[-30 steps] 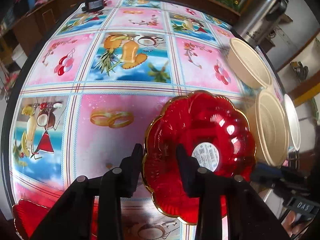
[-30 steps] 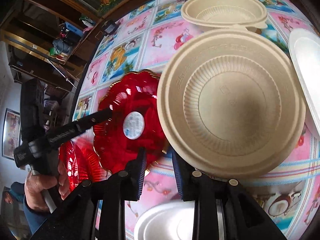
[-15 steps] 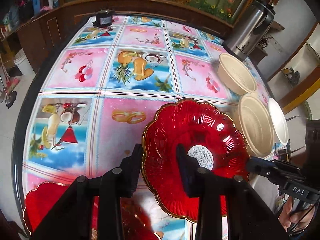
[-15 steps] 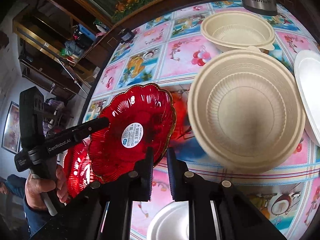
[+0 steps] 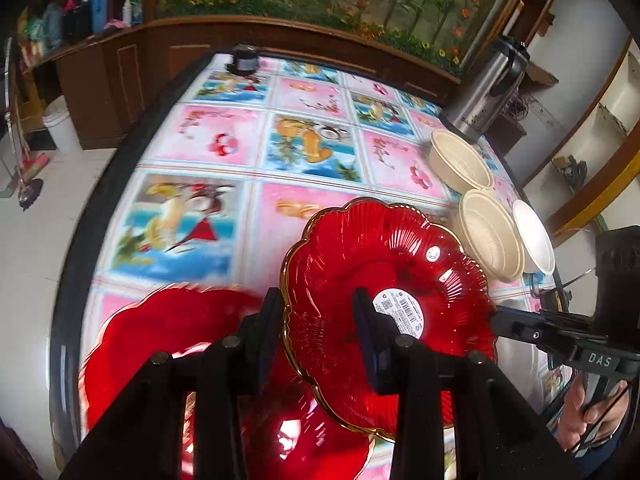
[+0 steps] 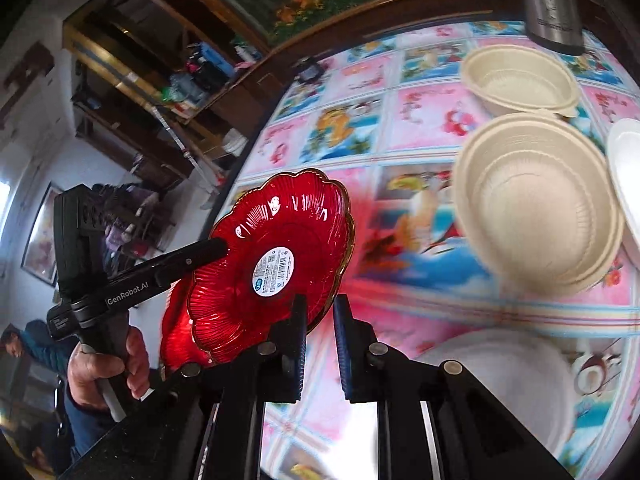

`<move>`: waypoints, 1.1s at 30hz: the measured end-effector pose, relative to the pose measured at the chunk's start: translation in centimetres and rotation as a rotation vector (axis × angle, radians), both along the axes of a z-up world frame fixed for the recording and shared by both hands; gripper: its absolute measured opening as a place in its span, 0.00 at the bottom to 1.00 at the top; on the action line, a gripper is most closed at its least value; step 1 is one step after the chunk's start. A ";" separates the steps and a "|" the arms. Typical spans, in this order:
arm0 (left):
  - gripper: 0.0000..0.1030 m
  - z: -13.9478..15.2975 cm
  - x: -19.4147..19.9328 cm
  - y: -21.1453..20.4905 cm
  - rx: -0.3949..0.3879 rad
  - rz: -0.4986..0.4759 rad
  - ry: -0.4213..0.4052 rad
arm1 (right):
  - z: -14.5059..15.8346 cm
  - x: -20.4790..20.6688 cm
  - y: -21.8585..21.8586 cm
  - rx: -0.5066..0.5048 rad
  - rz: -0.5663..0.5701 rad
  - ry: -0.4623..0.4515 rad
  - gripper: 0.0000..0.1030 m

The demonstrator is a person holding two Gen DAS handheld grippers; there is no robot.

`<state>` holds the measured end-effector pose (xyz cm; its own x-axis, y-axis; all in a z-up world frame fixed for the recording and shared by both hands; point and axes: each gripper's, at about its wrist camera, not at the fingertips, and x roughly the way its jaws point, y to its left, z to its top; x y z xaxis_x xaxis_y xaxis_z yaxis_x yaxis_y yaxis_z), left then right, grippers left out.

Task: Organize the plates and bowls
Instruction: 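Grasp the red plate with the white label using the left gripper, lift, then lower the labeled red plate onto the large red plate, open left gripper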

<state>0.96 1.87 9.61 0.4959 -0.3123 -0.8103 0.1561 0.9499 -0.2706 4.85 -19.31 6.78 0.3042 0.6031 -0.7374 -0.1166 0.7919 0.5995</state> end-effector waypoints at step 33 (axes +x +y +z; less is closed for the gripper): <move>0.76 -4.5 -6.3 10.7 -0.041 0.136 0.106 | -3.8 -0.9 16.3 -0.044 0.291 0.054 0.59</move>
<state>-5.37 12.52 5.13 0.4480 -0.2822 -0.8484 -0.0050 0.9481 -0.3179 3.95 -2.97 2.95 0.0830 0.6265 -0.7750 -0.3110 0.7551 0.5771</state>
